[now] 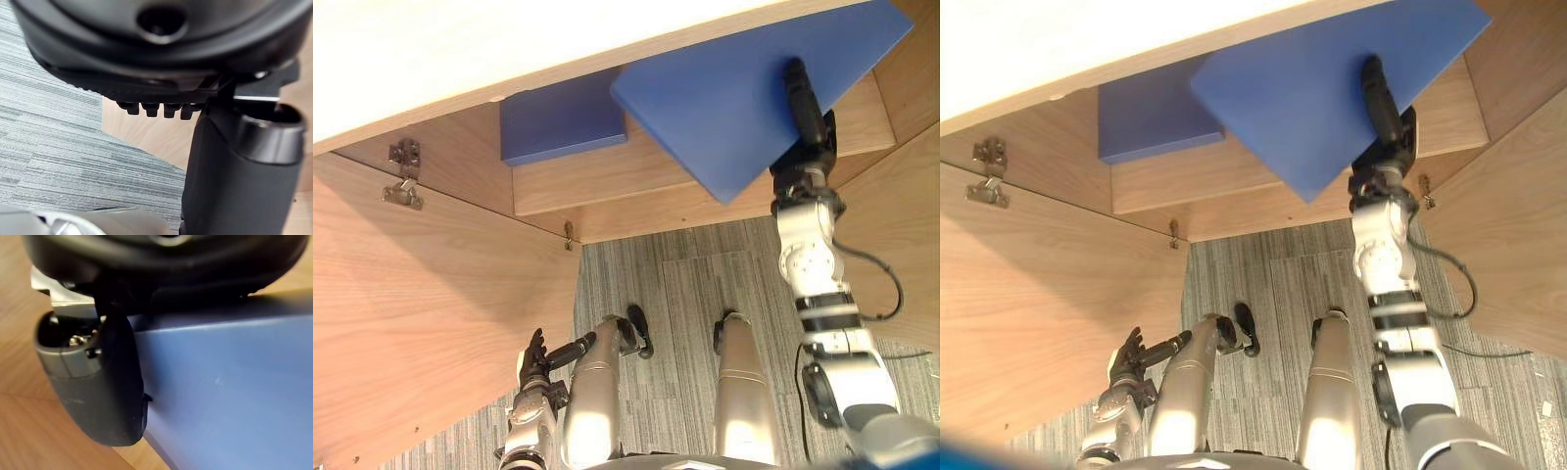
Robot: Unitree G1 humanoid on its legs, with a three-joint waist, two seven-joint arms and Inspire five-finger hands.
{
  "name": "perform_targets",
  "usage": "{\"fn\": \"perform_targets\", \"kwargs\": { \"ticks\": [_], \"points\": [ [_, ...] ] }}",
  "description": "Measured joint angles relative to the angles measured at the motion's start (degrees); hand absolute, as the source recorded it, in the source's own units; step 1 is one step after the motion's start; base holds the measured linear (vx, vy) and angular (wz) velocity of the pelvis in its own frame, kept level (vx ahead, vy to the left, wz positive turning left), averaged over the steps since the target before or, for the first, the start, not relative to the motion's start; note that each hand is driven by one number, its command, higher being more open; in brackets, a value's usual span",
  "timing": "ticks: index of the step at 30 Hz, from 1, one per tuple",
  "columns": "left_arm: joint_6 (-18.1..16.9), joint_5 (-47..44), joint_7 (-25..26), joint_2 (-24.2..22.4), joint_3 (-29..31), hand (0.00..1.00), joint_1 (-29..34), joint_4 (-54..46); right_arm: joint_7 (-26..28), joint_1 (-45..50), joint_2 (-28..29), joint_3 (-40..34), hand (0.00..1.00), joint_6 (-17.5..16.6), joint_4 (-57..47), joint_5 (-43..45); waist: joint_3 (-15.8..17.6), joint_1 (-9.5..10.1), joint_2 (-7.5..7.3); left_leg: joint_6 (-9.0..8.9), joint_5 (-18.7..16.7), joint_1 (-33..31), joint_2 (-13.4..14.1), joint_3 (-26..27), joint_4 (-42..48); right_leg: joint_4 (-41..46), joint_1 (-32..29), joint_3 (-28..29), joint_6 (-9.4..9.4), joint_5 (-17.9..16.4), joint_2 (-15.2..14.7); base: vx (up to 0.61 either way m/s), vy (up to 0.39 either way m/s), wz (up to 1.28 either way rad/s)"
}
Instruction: Walk over to the cabinet, pick up the folder, carry it to the office cabinet, place the folder inside the office cabinet, then close the office cabinet door
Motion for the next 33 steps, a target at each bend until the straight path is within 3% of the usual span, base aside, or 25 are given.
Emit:
{"fn": "perform_targets", "kwargs": {
  "ticks": [7,11,12,18,29,33],
  "points": [
    [0.07,-0.94,0.11,0.02,-1.60,1.00,-0.19,0.27,-3.34,-15.67,-0.84,-8.54,0.00,1.26,13.51,3.34,-0.39,1.68,0.66,1.08,0.76,-1.44,-1.38,-1.33,-1.50,-2.54,0.97,-2.80,0.39,0.20,-2.18,0.04,0.058,0.22],
    [0.07,-0.97,0.58,-0.46,-2.63,1.00,-0.55,0.51,-5.28,-18.51,-1.94,-11.17,0.00,-0.31,17.23,5.31,-0.61,2.34,1.66,1.68,1.43,-2.33,-3.09,-1.51,-2.49,-3.29,0.86,-4.00,0.65,0.25,-4.07,0.07,0.060,0.23],
    [0.07,-0.97,0.67,-0.57,-2.78,1.00,-0.63,0.52,-5.30,-18.70,-2.27,-11.20,1.00,-0.67,17.98,5.28,-0.51,2.35,1.92,1.73,1.46,-2.45,-3.25,-1.53,-2.39,-3.18,0.84,-4.05,0.81,0.20,-4.27,0.05,0.053,0.19],
    [-0.29,-2.94,0.71,-1.88,-3.70,1.00,-1.51,0.47,-10.61,-25.27,-8.80,-13.38,1.00,-0.98,26.92,5.31,-0.91,2.70,5.04,1.90,1.54,-9.10,-5.18,-3.47,0.50,1.16,-4.50,-5.14,1.99,-0.95,-6.80,-0.04,0.018,0.34],
    [0.39,-3.65,2.12,-0.41,-5.29,1.00,-3.53,2.03,-10.33,-25.61,-10.02,-12.26,1.00,4.37,31.96,0.31,-0.18,2.57,5.17,2.29,1.68,-12.85,-4.97,-3.78,4.27,5.87,-8.47,-4.42,2.09,-2.45,-7.19,-0.01,-0.057,0.06],
    [0.63,-3.66,2.43,0.57,-6.80,1.00,-3.62,2.12,-8.66,-25.59,-11.88,-7.67,1.00,6.56,33.39,-3.15,-0.17,2.67,5.15,2.43,1.60,-12.59,-3.98,-3.49,3.80,4.21,-7.94,-4.62,1.98,-1.59,-6.29,0.03,-0.032,-0.10]
  ]
}}
